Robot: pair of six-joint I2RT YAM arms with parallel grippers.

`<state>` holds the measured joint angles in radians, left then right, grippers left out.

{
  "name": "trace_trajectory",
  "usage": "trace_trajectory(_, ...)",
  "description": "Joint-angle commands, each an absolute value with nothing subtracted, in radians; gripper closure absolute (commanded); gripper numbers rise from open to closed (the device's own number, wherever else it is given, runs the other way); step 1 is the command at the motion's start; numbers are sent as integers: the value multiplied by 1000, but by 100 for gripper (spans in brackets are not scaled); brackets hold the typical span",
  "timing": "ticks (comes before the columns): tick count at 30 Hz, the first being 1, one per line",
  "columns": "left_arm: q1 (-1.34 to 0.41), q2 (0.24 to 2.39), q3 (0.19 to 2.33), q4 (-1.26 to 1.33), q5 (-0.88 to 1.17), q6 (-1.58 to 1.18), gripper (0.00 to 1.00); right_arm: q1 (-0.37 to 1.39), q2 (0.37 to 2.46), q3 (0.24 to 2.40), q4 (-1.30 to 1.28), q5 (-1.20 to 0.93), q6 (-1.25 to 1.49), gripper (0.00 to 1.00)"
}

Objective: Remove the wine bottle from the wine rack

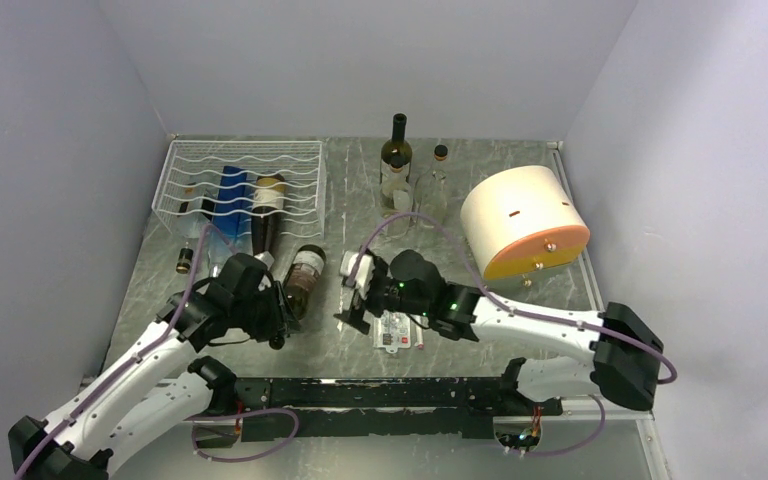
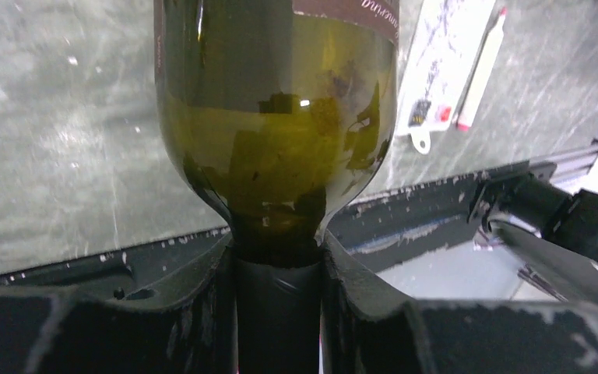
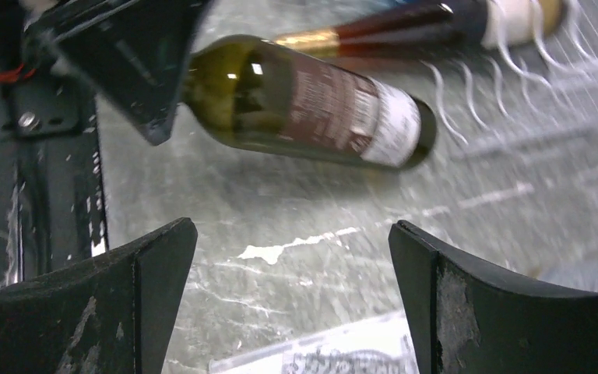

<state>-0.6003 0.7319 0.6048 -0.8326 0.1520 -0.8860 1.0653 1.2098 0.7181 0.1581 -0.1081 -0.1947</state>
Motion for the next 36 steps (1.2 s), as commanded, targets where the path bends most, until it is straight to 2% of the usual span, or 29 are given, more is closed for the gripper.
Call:
trace_trajectory(1,-607,698,702,-906,280,-859,93,1110,1287,758,297,-334,-525,0)
trace_trajectory(7,-607,666,744,-1001,289,-830,93,1164,1436,821,307,-381,-845,0)
trace_trajectory(12,-606,675,754,-1030,314,-809,93,1203,1543,890,316,-402,-942,0)
trace_trajectory(18,-606,691,761,-1032,337,-796,92,1238,1648,928,393,-400,-938,0)
trace_trajectory(27,-606,696,804,-1062,338,-788,88,1241,1731,856,650,-315,-841,1)
trace_trajectory(31,-606,695,803,-1054,341,-785,80,1241,1748,859,676,-249,-793,12)
trace_trajectory(36,-606,708,829,-1043,337,-783,70,1241,1738,850,664,-244,-727,41)
